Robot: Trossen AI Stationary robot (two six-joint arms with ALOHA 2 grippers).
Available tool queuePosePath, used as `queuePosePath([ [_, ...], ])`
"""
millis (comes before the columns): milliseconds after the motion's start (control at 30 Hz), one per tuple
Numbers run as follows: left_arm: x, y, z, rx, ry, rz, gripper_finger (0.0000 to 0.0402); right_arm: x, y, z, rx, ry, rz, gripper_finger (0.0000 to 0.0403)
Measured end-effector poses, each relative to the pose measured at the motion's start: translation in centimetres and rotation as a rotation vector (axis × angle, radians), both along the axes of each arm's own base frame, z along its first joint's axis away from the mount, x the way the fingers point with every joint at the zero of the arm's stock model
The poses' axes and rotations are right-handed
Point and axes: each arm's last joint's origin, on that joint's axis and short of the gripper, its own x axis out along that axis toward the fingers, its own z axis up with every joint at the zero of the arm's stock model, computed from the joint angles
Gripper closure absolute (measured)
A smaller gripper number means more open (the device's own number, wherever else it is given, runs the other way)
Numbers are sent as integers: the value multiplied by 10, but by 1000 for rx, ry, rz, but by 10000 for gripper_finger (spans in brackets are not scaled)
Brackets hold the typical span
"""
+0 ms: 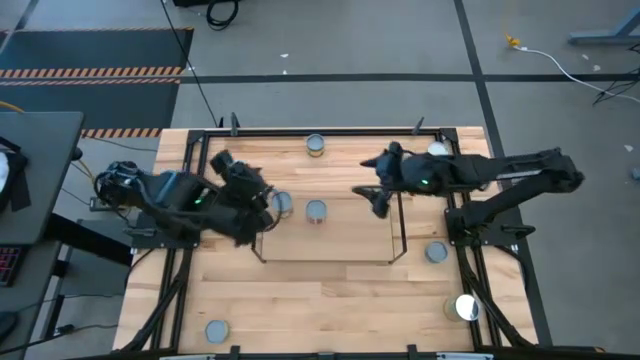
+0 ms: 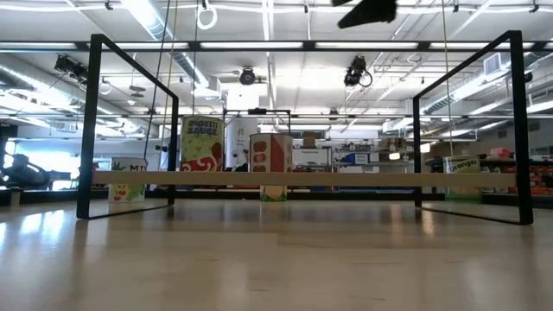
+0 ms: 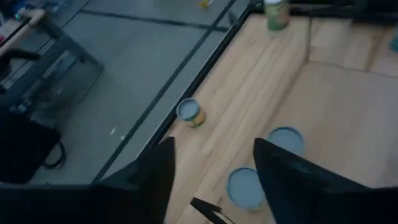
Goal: Pick and place cans onto a shelf
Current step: Put the dark green can on the shelf aligned with the red can
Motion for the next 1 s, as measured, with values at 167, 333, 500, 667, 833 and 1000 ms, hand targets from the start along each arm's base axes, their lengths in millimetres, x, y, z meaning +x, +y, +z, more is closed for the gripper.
queuePosePath([
  [167,31,35,-31,-32,55,59,87,-21,18,-19,45,-20,66,54],
  [333,69,92,-78,-131,53,-12,47,-28,30,-24,49,-32,131,54],
  [500,91,164,-119,-201,-92,-62,45,-29,38,-25,30,-21,179,54],
  [667,106,216,-157,-201,-78,-32,45,-24,42,-31,0,14,203,54],
  [833,120,255,-187,-231,-40,19,45,-20,42,-36,-26,46,212,54],
  [1000,127,290,-213,-264,1,105,45,-18,40,-38,-33,63,200,54],
])
